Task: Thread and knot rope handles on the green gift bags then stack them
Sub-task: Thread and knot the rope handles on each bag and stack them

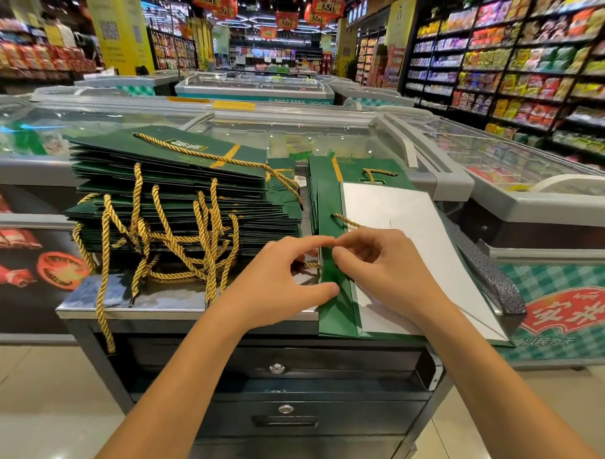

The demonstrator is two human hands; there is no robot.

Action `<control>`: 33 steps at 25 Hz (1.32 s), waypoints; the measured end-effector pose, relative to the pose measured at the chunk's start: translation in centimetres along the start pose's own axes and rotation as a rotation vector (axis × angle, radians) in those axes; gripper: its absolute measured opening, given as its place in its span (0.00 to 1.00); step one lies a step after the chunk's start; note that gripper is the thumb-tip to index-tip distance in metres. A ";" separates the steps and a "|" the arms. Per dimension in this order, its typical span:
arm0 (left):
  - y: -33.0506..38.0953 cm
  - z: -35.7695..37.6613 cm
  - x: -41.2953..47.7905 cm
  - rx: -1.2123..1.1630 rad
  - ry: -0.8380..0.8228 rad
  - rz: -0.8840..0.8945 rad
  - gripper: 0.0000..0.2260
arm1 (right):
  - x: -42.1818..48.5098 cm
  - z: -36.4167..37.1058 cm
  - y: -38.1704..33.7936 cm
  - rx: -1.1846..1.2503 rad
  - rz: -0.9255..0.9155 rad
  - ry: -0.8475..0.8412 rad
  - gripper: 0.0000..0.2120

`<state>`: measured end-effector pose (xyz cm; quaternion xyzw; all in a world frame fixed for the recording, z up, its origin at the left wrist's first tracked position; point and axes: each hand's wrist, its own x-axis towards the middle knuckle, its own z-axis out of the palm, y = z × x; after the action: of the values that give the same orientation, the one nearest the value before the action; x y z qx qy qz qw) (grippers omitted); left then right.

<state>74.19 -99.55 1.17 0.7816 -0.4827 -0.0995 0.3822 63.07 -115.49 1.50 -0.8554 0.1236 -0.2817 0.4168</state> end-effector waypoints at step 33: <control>-0.6 0.6 0.4 0.121 -0.018 -0.068 0.41 | 2.4 -8.0 -0.5 -0.475 0.389 -0.183 0.07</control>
<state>74.48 -100.00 0.48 0.8183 -0.4645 -0.0899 0.3263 60.33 -121.43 6.78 -0.9109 0.3092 -0.0818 0.2609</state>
